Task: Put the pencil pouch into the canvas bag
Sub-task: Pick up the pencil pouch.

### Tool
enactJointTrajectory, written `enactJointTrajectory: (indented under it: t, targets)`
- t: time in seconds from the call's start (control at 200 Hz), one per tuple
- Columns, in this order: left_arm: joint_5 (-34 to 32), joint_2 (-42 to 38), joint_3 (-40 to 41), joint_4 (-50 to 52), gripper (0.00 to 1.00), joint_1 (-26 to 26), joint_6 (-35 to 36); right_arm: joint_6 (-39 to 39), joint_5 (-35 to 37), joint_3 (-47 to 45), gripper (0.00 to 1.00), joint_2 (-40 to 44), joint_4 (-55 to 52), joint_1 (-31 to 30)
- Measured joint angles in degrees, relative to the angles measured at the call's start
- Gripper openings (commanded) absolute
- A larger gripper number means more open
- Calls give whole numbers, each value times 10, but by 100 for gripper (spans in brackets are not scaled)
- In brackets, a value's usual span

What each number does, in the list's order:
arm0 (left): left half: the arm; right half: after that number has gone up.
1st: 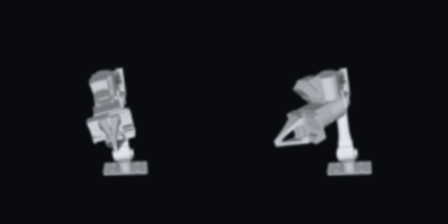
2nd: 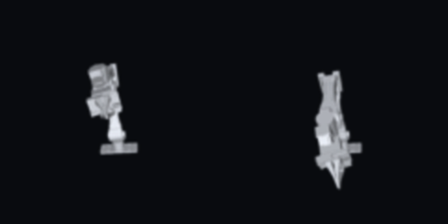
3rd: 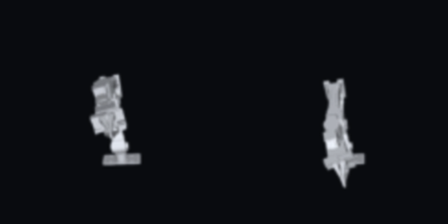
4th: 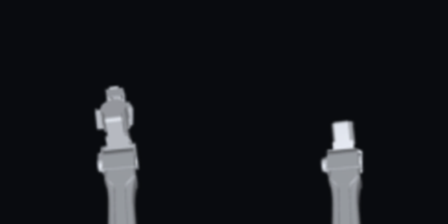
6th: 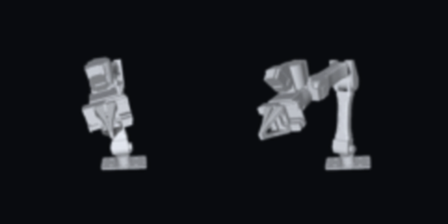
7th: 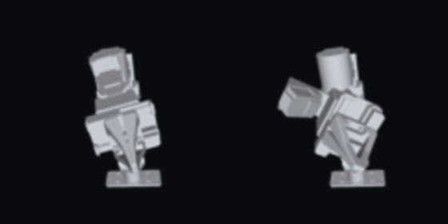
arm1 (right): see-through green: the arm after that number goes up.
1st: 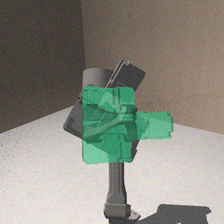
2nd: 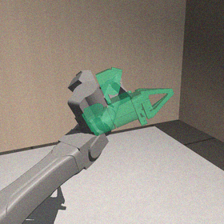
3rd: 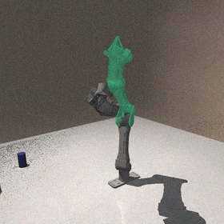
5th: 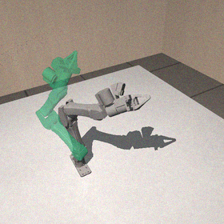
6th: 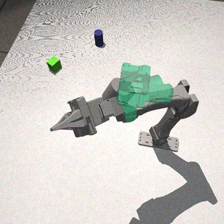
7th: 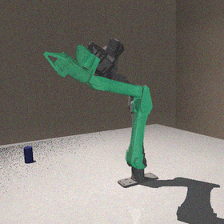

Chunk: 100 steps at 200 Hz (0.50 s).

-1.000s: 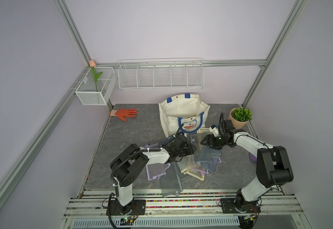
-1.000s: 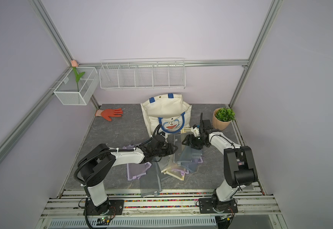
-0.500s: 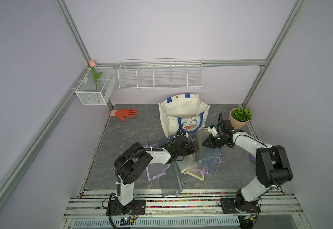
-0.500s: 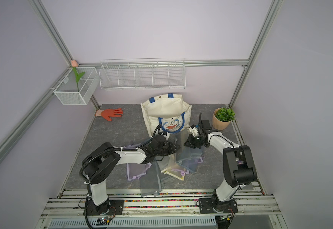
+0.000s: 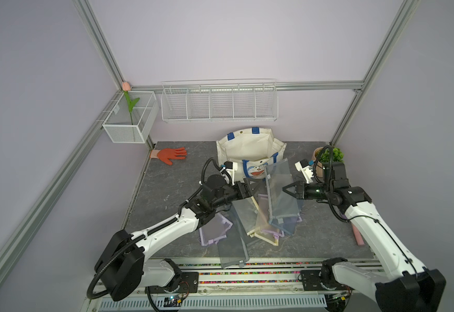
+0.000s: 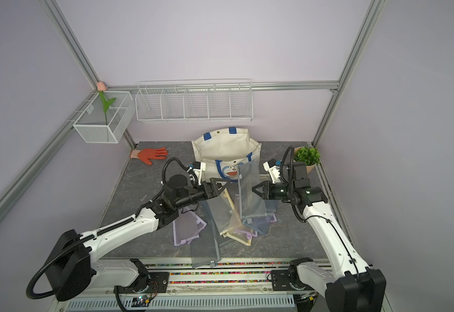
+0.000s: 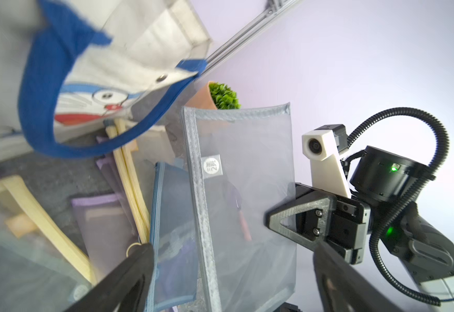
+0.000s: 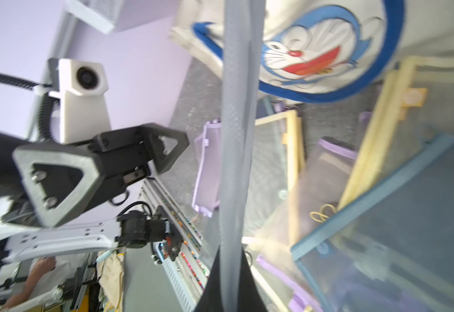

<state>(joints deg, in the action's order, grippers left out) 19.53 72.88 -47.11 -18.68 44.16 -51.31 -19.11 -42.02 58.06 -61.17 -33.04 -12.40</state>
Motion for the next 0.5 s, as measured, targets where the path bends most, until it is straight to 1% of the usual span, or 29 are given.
enactJointTrajectory:
  t: [0.095, 0.205, 0.325, 0.445, 0.5]
  targets:
    - [14, -21, -14, 9, 98, -7, 13, -28, -33, 0, 7, 39, 32, -17]
    - [32, -14, -38, 8, 98, -7, 21, -62, -64, 5, 7, 48, 87, -31]
    - [49, 7, -54, -24, 89, -7, 19, -90, -85, 24, 7, 18, 140, -48]
    - [57, 28, -62, -60, 67, -5, 11, -116, -98, 32, 7, -13, 190, -55]
    - [60, 36, -66, -75, 52, -3, 10, -127, -101, 32, 7, -24, 209, -56]
